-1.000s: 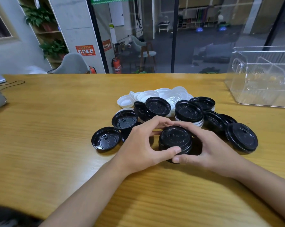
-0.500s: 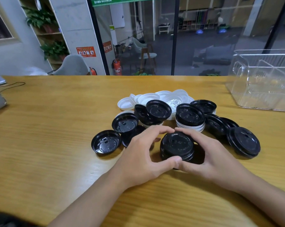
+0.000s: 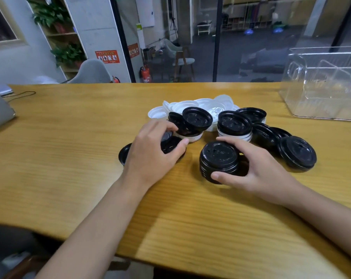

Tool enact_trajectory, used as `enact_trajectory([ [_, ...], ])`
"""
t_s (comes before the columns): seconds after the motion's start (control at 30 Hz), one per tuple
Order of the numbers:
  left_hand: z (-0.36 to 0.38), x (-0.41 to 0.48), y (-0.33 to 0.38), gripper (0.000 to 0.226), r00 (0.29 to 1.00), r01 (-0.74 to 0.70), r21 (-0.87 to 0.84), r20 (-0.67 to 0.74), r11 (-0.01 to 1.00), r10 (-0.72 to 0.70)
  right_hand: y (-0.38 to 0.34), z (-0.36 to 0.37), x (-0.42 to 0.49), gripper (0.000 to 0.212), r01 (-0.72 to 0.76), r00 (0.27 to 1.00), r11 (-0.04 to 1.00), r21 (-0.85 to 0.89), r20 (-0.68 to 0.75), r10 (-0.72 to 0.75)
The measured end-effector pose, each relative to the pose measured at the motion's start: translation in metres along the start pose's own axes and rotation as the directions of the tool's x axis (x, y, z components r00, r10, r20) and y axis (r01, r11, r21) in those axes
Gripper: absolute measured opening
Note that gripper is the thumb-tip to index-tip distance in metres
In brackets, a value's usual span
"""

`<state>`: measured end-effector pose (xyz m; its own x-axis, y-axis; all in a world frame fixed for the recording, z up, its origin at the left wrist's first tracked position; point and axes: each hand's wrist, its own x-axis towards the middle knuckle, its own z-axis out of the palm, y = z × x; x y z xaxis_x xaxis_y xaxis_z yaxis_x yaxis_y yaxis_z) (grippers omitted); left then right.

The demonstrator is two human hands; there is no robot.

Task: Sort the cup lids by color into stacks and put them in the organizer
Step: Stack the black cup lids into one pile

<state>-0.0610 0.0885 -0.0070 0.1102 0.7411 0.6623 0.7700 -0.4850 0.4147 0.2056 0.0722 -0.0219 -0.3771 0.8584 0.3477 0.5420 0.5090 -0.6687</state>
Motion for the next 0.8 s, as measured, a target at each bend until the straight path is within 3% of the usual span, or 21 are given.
enact_trajectory([
  [0.23, -0.003, -0.003, -0.001, 0.054, 0.985, 0.083, 0.157, 0.139, 0.984, -0.105, -0.001, 0.002, 0.010, 0.087, 0.033, 0.999, 0.999, -0.003, 0.038, -0.033],
  [0.33, -0.003, -0.003, 0.000, 0.048, 0.990, 0.084, 0.171, 0.097, 0.982, -0.102, -0.004, 0.003, 0.017, 0.084, 0.055, 0.996, 0.998, 0.001, 0.066, -0.055],
  [0.5, 0.001, -0.002, -0.007, 0.014, 0.994, 0.076, 0.151, 0.061, 0.986, -0.086, -0.004, 0.010, 0.029, 0.072, 0.091, 0.993, 0.996, -0.006, 0.080, -0.090],
  [0.8, 0.004, -0.002, -0.011, 0.024, 0.997, 0.076, 0.048, 0.004, 0.996, -0.077, -0.004, 0.018, 0.042, 0.073, 0.111, 0.990, 0.994, -0.020, 0.091, -0.108],
])
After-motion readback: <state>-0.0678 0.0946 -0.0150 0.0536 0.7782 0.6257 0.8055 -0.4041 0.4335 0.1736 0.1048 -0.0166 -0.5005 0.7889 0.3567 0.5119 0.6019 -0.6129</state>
